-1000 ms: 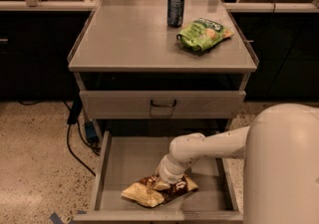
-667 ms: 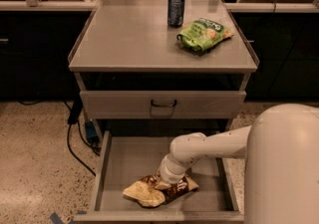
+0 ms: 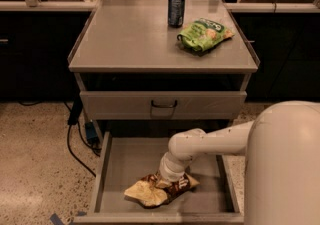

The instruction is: Pick brown chip bag from middle drawer and place on counter

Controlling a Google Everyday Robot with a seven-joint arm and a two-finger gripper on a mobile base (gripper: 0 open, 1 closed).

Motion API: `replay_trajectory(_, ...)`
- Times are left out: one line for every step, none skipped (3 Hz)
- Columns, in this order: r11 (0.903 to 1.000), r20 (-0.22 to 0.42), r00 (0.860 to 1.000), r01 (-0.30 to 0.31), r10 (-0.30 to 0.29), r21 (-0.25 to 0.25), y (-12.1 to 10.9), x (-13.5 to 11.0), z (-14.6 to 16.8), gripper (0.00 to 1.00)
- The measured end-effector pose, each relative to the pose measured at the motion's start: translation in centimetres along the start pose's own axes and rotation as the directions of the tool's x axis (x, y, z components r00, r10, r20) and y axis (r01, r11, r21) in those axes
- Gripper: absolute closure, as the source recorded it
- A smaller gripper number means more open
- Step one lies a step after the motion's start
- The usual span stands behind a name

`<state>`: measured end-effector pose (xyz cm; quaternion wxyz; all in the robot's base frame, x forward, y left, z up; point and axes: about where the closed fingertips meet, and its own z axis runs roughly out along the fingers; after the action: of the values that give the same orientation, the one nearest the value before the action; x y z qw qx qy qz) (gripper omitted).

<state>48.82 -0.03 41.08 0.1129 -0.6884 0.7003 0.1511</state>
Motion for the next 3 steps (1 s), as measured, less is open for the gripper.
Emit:
replay_trajectory(0.9977, -0.053, 0.997, 0.065, -0.064, 0.019, -0.4, -3.4, -3.4, 1.00)
replay_trajectory(0.9928, -0.083, 0.990, 0.115, -0.112, 0.034, -0.9, -6.0, -6.1, 1.00)
replay_trajectory(0.9839, -0.129, 0.978, 0.172, -0.165, 0.048, -1.2, -9.1, -9.1, 1.00)
